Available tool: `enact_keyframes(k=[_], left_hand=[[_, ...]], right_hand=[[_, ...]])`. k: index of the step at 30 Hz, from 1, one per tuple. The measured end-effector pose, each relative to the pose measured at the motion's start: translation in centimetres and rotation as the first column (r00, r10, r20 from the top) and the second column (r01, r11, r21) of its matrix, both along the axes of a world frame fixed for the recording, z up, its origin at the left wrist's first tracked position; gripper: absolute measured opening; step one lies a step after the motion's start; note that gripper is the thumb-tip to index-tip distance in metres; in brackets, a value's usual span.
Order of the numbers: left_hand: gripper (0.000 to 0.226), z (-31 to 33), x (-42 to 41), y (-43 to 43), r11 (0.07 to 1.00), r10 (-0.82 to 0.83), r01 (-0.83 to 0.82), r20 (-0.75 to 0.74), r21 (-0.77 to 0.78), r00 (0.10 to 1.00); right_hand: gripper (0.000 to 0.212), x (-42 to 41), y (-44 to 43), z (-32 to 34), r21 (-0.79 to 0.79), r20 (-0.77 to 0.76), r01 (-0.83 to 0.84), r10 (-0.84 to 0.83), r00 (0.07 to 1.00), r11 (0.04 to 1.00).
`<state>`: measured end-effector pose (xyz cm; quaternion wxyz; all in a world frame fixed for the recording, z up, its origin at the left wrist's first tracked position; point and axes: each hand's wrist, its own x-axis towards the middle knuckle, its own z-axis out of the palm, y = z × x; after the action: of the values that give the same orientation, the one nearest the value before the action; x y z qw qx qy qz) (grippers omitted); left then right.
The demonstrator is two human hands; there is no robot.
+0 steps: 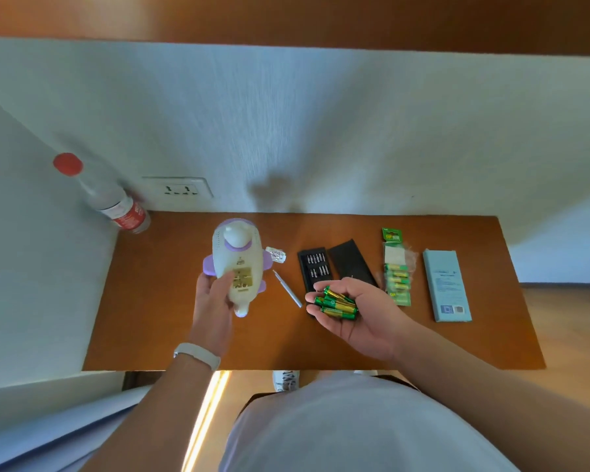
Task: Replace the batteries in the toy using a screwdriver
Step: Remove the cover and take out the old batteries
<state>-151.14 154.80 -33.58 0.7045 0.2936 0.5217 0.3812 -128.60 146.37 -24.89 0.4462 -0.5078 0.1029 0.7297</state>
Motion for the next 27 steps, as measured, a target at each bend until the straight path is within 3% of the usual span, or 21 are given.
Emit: enact_keyframes(k=[15, 23, 27], left_hand=[[0.076, -2.1, -2.3, -1.4, 1.0, 0.005, -0.005, 0.003, -0.018, 1.0], [0.045, -3.4, -3.8, -1.7, 1.0, -0.007, 0.006, -0.103, -0.009, 0.995], [0.048, -3.3, -4.0, -2.2, 1.0, 0.02, -0.023, -0.124, -0.019, 0.992]], right_hand=[[0.024, -2.9, -1.1, -0.7, 0.008, 0.077, 0.008, -0.009, 0.997, 1.0], [0.024, -3.5, -1.1, -1.0, 0.018, 0.058, 0.0, -0.001, 0.998, 1.0], [0.024, -3.4, -1.3, -1.1, 0.021, 0.048, -0.018, 0.017, 0.999, 1.0]])
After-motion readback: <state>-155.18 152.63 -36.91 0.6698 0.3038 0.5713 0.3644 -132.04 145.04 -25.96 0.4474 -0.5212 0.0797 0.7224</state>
